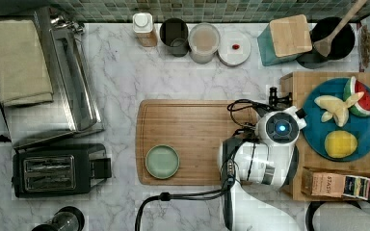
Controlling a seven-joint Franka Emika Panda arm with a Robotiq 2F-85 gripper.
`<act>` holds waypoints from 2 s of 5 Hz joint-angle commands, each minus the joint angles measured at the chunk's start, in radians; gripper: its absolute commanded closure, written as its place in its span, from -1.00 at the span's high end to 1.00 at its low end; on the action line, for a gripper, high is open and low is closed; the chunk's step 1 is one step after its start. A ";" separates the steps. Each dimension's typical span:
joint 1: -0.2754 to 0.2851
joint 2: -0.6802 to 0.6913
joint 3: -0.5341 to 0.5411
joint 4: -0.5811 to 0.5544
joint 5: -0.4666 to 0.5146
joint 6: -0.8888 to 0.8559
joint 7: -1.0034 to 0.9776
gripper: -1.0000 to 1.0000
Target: Open the drawer.
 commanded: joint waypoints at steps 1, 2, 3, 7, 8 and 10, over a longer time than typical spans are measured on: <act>0.255 -0.037 0.193 -0.090 -0.012 0.159 0.194 1.00; 0.294 -0.095 0.224 -0.092 0.012 0.046 0.237 1.00; 0.312 -0.111 0.230 -0.094 -0.013 0.038 0.266 1.00; 0.365 -0.115 0.207 -0.097 -0.017 0.088 0.301 1.00; 0.366 -0.115 0.205 -0.097 -0.016 0.088 0.301 1.00; 0.366 -0.115 0.206 -0.098 -0.016 0.088 0.301 1.00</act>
